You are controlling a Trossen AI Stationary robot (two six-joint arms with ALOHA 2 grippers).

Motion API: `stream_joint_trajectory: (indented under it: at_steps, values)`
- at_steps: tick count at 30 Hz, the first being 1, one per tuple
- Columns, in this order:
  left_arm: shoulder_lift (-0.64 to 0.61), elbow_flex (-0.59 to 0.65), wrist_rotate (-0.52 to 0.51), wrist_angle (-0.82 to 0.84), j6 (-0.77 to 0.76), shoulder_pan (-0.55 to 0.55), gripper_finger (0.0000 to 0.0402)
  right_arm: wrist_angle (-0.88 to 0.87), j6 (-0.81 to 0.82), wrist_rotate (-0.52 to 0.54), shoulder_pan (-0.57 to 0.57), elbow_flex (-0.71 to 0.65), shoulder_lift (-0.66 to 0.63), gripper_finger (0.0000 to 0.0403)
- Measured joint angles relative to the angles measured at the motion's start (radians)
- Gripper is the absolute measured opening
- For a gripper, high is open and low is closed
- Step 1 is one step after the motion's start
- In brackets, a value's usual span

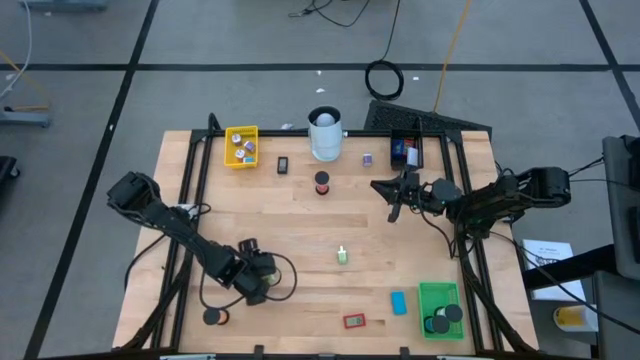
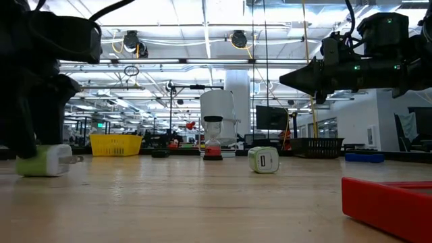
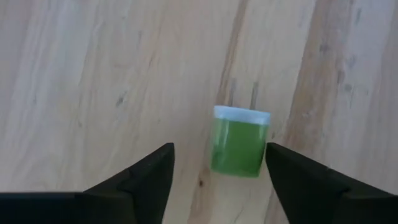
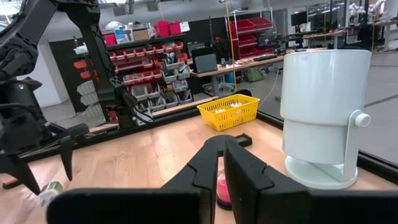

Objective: Pick & Place Office items
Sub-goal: Put the green charger adapter into the yellow bin

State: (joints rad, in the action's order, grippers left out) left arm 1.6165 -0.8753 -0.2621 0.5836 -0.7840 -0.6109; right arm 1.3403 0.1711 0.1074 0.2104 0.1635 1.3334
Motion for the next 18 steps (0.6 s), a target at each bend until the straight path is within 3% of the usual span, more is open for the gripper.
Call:
stream_joint_trajectory:
  at_steps: [5,8,18]
  values:
    - [0.000,0.000,-0.050,-0.003,0.046,0.000,0.0207,0.000,0.000,0.000,0.000,0.000,0.000,0.0018]
    - [0.000,0.000,-0.061,-0.014,0.068,0.001,0.0203,0.000,0.000,0.000,0.000,0.000,0.000,0.0018]
    - [0.000,0.000,-0.051,-0.065,0.132,0.009,0.0291,0.000,0.000,0.000,0.000,0.000,0.000,0.0018]
